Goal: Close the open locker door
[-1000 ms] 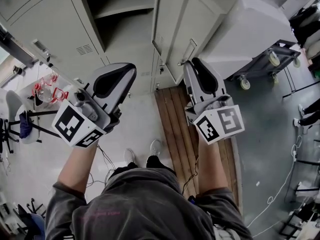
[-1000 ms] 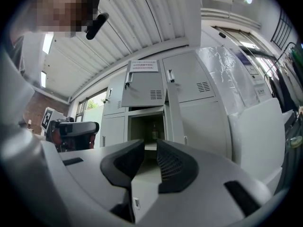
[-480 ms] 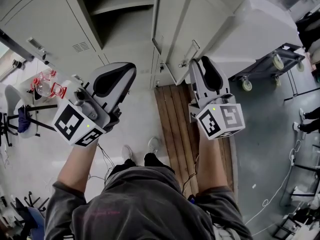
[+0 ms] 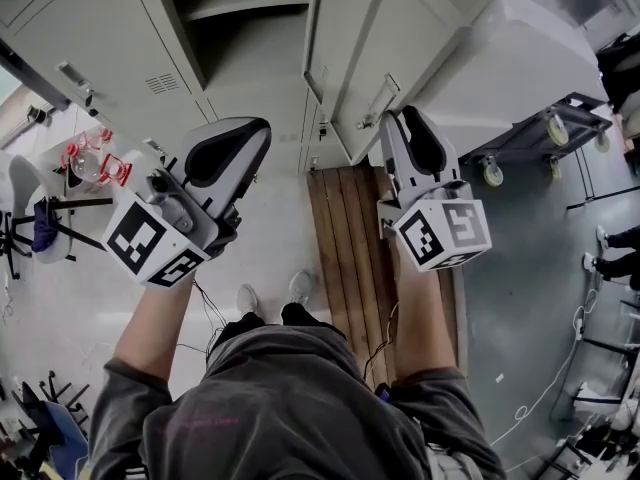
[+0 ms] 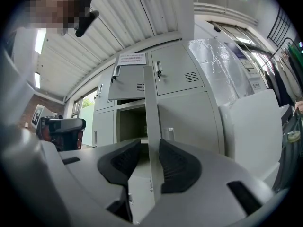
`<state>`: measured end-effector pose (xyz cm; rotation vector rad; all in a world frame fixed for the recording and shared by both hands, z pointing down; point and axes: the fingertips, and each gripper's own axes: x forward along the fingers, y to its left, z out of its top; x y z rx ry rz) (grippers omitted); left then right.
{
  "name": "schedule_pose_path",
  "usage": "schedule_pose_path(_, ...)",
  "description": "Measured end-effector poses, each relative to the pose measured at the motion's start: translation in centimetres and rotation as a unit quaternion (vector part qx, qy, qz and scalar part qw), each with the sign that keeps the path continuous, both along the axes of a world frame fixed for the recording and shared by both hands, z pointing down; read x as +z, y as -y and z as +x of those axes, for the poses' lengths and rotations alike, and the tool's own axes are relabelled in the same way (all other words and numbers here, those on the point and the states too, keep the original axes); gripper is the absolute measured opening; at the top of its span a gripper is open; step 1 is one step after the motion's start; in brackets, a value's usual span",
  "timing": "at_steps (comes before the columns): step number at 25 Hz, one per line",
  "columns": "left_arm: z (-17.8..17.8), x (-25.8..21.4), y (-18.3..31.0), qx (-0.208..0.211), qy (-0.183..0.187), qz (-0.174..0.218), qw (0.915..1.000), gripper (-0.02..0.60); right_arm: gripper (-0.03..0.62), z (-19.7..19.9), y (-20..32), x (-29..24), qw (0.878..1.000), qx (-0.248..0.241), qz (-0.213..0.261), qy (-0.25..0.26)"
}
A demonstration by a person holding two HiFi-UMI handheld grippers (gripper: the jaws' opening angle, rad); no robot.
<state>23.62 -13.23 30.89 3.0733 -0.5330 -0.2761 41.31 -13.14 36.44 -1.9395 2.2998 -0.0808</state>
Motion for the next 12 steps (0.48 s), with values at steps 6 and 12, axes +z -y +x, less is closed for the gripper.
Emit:
schedule_pose_path(6,0.1,-0.5,-0.5,-0.020,-0.002,0.003,0.9998,0.009,0.087,-0.7,-0.3,-0.2,1.000,-0.022,0.005,-0.007)
schedule_pose_path(12,-0.7,-0.4,-0.4,-0.031,-0.001,0.003,0.9995,0.009,0.069,-1.7,-0.2,0.1,0.999,-0.034,0.005,-0.010)
